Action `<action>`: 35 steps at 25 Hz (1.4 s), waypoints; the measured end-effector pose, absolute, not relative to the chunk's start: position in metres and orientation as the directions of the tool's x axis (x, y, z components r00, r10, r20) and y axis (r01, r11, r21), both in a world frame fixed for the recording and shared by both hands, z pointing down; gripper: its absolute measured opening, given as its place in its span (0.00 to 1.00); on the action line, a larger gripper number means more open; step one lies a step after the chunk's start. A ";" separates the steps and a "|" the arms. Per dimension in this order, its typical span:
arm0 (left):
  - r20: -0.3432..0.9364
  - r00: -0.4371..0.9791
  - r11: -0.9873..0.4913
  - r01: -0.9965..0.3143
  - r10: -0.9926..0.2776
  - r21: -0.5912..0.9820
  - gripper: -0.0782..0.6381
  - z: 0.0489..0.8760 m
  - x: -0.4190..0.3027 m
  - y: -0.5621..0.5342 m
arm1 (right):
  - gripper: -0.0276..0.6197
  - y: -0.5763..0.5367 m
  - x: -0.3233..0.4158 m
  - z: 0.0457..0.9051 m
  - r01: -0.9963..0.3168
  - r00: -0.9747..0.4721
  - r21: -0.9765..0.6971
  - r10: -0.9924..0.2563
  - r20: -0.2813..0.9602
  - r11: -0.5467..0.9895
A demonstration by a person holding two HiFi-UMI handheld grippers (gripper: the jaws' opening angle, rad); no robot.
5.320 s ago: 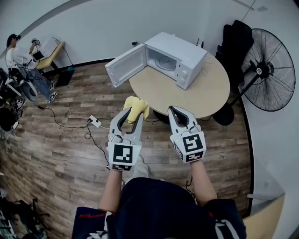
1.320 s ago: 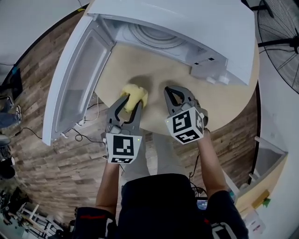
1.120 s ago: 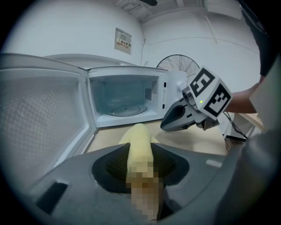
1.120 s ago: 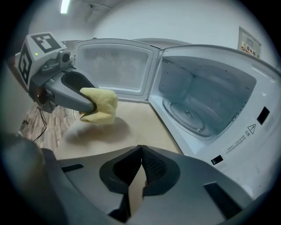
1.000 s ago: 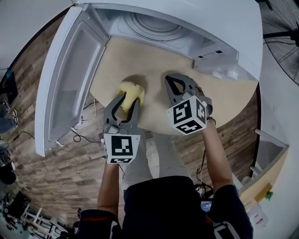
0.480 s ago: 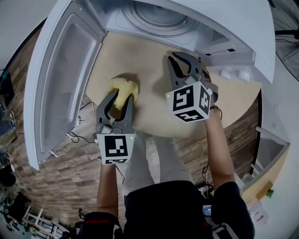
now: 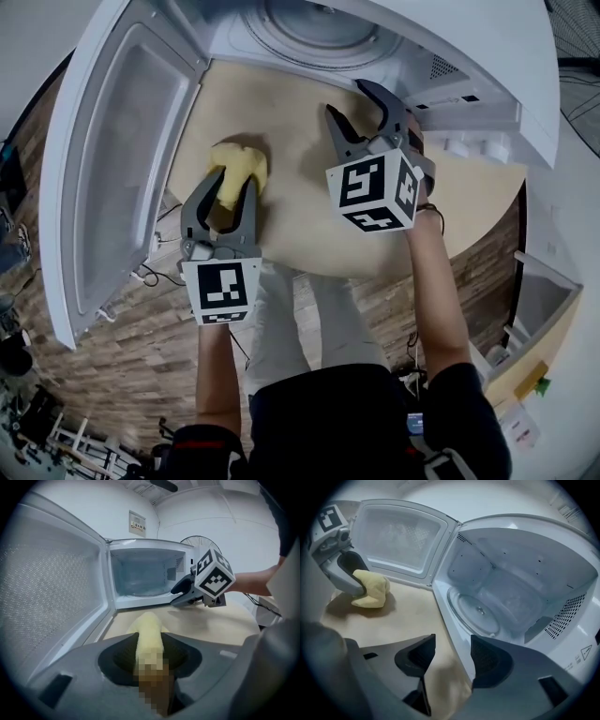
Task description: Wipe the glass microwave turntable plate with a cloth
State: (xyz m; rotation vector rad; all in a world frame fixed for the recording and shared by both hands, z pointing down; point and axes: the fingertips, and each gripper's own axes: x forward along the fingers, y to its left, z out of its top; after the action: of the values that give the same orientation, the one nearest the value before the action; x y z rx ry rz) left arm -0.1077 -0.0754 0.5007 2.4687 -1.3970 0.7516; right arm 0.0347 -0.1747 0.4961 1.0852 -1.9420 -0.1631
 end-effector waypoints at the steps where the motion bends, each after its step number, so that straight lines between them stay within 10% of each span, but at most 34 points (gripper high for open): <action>1: 0.524 0.422 -0.531 -0.845 -0.740 -0.070 0.29 0.501 -0.108 -0.076 | 0.36 -0.176 0.035 0.497 -0.631 -0.223 0.490 -0.745 0.628 0.602; 35: 0.431 0.541 -0.650 -0.743 -0.722 -0.158 0.29 0.479 -0.079 -0.145 | 0.45 -0.192 0.037 0.513 -0.616 -0.163 0.577 -0.803 0.573 0.536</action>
State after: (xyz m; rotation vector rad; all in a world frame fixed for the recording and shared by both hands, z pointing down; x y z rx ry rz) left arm -0.0789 -0.1451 0.4788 2.7191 -1.2938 0.7284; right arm 0.0366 -0.1916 0.5135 1.1644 -1.8719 -0.2603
